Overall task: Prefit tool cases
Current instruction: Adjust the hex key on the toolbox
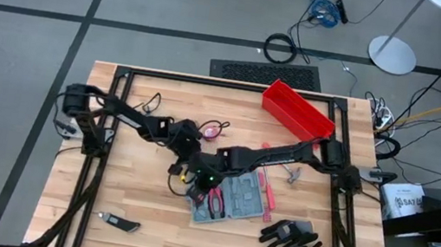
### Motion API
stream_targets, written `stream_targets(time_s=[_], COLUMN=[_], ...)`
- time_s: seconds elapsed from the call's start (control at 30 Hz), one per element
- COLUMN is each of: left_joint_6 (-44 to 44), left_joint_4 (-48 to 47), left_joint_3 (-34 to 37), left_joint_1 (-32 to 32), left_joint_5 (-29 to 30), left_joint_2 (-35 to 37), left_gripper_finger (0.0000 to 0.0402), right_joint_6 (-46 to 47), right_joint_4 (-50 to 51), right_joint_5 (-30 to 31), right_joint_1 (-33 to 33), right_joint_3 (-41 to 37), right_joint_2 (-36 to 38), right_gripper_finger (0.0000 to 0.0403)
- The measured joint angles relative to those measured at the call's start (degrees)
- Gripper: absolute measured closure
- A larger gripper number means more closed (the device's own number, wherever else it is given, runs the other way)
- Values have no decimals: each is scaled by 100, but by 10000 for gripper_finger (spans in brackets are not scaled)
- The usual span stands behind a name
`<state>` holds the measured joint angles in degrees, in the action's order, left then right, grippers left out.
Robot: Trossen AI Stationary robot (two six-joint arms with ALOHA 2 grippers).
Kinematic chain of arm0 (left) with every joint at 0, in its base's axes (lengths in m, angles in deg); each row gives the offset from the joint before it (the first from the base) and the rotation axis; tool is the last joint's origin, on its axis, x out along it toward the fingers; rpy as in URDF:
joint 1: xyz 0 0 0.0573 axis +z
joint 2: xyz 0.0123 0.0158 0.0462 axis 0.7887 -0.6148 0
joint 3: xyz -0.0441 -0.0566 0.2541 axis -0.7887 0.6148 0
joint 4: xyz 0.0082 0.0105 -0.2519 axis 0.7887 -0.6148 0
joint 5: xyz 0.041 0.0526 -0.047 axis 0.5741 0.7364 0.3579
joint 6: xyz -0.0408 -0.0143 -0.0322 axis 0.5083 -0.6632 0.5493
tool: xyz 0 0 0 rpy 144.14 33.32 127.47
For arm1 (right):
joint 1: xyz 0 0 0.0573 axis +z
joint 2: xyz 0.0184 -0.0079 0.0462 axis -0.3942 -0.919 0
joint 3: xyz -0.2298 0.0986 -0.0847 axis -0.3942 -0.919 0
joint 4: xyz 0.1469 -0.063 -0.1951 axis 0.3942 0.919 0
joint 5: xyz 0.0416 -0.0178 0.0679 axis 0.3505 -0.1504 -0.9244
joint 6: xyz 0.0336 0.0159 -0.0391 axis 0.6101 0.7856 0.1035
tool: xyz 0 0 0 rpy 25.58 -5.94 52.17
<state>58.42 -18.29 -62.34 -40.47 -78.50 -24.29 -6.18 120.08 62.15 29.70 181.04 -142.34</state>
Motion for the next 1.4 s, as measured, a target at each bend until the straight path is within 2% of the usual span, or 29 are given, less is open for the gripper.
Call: stream_targets(time_s=[0.17,0.33,0.53,0.63,1.13,1.27,1.4], left_joint_6=[124,219,266,266,260,279,277], left_joint_4=[191,257,328,360,343,242,121], left_joint_3=[0,0,0,0,-2,-15,-14], left_joint_1=[0,0,-11,-11,-43,-46,-48], left_joint_5=[-30,19,26,33,-13,-50,-61], left_joint_2=[-141,-150,-154,-159,-163,-161,-157], left_gripper_finger=[400,400,400,400,400,400,400], right_joint_6=[-63,-1032,-1413,-1411,-1298,-1150,-1291], right_joint_4=[314,968,176,174,48,237,-193], right_joint_5=[25,194,348,361,-150,-742,-1265], right_joint_1=[66,293,376,363,156,-48,-102], right_joint_3=[0,9,11,9,31,47,52], right_joint_2=[14,-26,-101,-130,-540,-776,-1073], right_gripper_finger=[403,403,403,403,403,403,403])
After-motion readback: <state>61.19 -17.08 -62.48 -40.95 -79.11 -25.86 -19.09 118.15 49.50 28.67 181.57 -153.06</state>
